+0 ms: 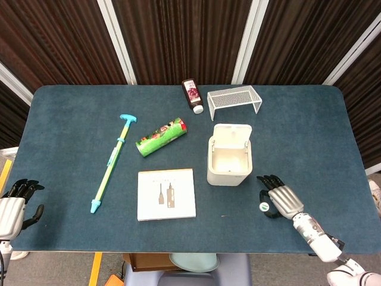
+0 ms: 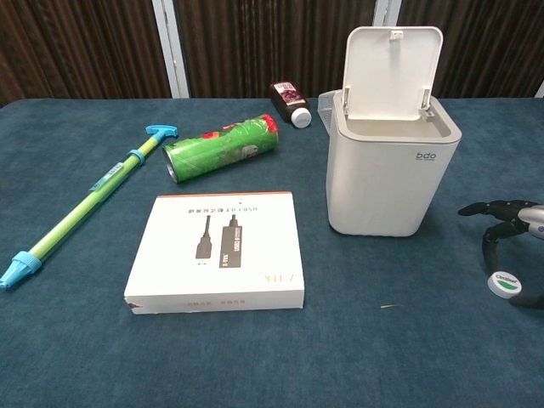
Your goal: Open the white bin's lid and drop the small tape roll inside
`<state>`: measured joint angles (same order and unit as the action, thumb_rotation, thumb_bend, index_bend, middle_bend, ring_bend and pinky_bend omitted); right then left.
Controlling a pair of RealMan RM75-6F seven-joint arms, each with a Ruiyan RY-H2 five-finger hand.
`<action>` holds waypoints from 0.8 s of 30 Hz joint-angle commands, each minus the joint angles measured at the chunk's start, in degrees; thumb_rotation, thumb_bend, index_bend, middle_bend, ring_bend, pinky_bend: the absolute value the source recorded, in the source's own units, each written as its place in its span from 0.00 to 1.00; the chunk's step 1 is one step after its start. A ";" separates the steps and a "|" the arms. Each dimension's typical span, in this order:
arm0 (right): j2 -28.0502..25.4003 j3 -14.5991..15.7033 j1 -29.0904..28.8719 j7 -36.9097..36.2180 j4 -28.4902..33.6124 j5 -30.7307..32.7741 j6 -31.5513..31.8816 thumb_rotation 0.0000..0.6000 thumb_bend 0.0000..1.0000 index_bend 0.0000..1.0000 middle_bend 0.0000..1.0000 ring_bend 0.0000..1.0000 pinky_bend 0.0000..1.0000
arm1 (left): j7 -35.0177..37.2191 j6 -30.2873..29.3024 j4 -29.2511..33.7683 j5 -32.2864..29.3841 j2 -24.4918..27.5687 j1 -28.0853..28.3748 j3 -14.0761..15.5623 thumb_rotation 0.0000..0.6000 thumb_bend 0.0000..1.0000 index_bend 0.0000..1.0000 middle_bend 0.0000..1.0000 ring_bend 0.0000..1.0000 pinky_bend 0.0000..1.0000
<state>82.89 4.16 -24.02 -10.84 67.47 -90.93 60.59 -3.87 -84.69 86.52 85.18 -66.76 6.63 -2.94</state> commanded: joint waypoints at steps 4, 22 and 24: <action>0.20 0.07 0.01 0.16 -0.33 0.04 0.11 1.00 0.35 0.65 0.15 0.07 0.10 | 0.00 -0.01 0.01 0.11 0.00 0.00 0.05 1.00 0.38 0.34 0.25 0.16 0.47; -8.00 -1.11 3.78 6.58 9.96 -2.60 12.53 1.00 0.39 0.73 0.19 0.07 0.10 | 0.43 -0.12 0.00 0.10 0.09 -0.07 0.00 1.00 0.38 0.34 0.25 0.16 0.47; -9.95 -1.37 4.66 8.04 12.81 -3.45 15.25 1.00 0.39 0.73 0.19 0.07 0.10 | 0.34 -0.10 0.03 0.17 0.10 -0.06 0.04 1.00 0.38 0.34 0.25 0.16 0.47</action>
<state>75.47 3.25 -20.73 -4.89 77.14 -93.18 72.76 -3.54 -84.79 86.55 85.35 -66.67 6.57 -2.89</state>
